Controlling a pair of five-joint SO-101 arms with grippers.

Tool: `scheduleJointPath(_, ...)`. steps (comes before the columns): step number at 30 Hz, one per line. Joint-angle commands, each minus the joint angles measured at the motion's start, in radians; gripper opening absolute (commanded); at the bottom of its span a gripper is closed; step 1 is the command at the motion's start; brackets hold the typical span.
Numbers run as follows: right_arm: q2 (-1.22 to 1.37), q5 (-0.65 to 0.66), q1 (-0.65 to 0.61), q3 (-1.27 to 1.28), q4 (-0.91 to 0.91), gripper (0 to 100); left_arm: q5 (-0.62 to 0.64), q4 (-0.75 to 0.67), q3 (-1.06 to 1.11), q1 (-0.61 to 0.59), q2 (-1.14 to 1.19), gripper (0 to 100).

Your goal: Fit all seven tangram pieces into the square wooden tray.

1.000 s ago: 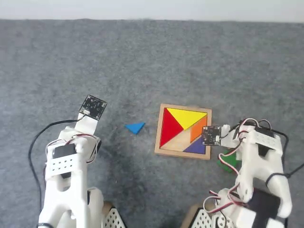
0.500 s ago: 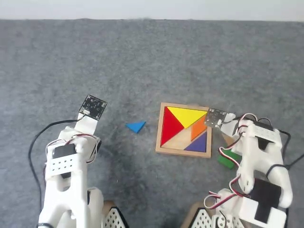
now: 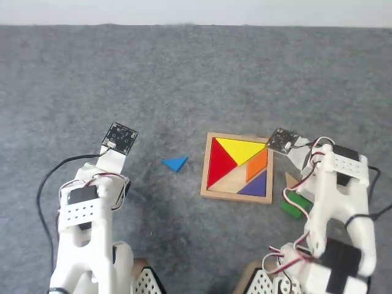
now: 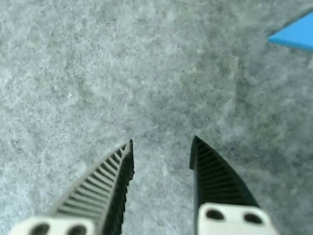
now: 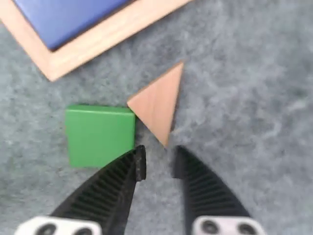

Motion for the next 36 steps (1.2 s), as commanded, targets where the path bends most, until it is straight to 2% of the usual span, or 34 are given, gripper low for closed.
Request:
scheduleJointPath(1,-0.105,-0.075,-0.058,-0.014,0.008,27.5,-0.005,-0.014,-0.004,0.008,-0.006,18)
scheduleJointPath(5,-0.113,-0.216,-0.165,0.066,-0.059,25.4,-0.005,-0.012,-0.004,0.008,-0.006,18)
scheduleJointPath(8,-0.113,-0.270,-0.213,0.129,-0.131,25.5,-0.005,-0.012,-0.002,0.006,-0.006,18)
scheduleJointPath(20,-0.042,-0.199,-0.193,0.212,-0.300,25.2,-0.005,-0.012,-0.002,0.006,-0.006,18)
scheduleJointPath(24,0.030,-0.199,-0.165,0.138,-0.269,23.9,-0.005,-0.012,-0.002,0.006,-0.006,18)
scheduleJointPath(28,0.033,-0.199,-0.163,0.137,-0.263,13.8,-0.005,-0.012,-0.002,0.006,-0.006,18)
scheduleJointPath(36,0.031,-0.199,-0.111,0.133,-0.271,13.9,-0.005,-0.012,-0.002,0.006,-0.006,18)
